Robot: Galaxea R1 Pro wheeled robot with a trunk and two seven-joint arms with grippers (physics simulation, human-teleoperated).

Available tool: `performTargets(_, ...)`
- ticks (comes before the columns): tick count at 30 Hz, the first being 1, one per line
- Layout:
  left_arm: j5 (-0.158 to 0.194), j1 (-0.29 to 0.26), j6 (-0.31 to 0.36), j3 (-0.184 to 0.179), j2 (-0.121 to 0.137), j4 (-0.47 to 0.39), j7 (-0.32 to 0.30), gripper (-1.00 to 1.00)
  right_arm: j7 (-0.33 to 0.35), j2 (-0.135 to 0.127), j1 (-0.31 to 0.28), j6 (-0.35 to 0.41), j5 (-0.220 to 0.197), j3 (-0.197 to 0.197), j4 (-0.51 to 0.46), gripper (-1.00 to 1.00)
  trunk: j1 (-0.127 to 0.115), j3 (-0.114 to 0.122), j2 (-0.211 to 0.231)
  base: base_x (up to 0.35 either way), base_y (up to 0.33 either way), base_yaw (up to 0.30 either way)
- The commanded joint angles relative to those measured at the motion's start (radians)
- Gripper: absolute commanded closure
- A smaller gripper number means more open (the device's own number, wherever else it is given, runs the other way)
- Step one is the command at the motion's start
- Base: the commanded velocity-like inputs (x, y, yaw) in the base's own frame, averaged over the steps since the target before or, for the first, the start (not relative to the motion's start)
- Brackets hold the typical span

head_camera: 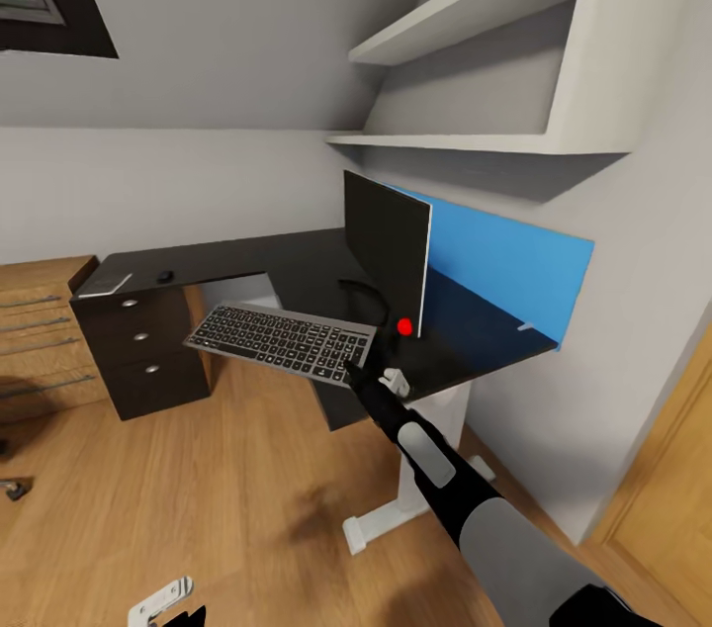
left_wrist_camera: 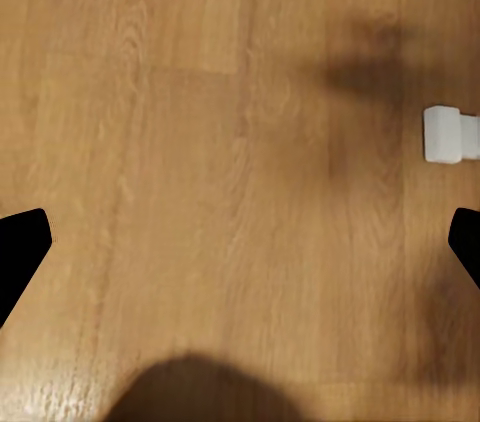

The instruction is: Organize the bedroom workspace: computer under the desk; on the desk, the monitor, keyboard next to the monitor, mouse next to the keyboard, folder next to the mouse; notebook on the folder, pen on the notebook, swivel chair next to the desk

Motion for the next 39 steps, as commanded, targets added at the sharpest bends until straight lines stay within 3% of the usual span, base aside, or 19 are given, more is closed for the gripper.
performTargets(1,0.009,0.000,0.002,-0.003,0.001,-0.003,0.009,-1.00,0.004,0.000,-0.001,0.004,-0.011,0.001,0.001,1.00,0.000,0.000,0.000,0.000,0.000,0.175)
performTargets(8,0.009,0.000,0.002,-0.003,0.001,-0.003,0.008,-1.00,0.004,0.000,0.000,0.004,-0.011,0.002,0.001,1.00,0.000,0.009,0.000,0.000,0.106,0.179)
performTargets(23,0.009,0.000,0.002,-0.001,0.002,-0.003,0.008,-1.00,0.010,0.000,0.000,0.004,-0.008,0.003,-0.002,1.00,0.000,0.018,0.000,0.004,0.324,0.176)
performTargets(39,0.009,0.000,0.002,-0.003,0.002,-0.003,0.008,-1.00,0.013,0.000,0.000,0.007,-0.008,0.032,-0.005,1.00,0.000,0.018,0.000,0.109,0.244,0.021)
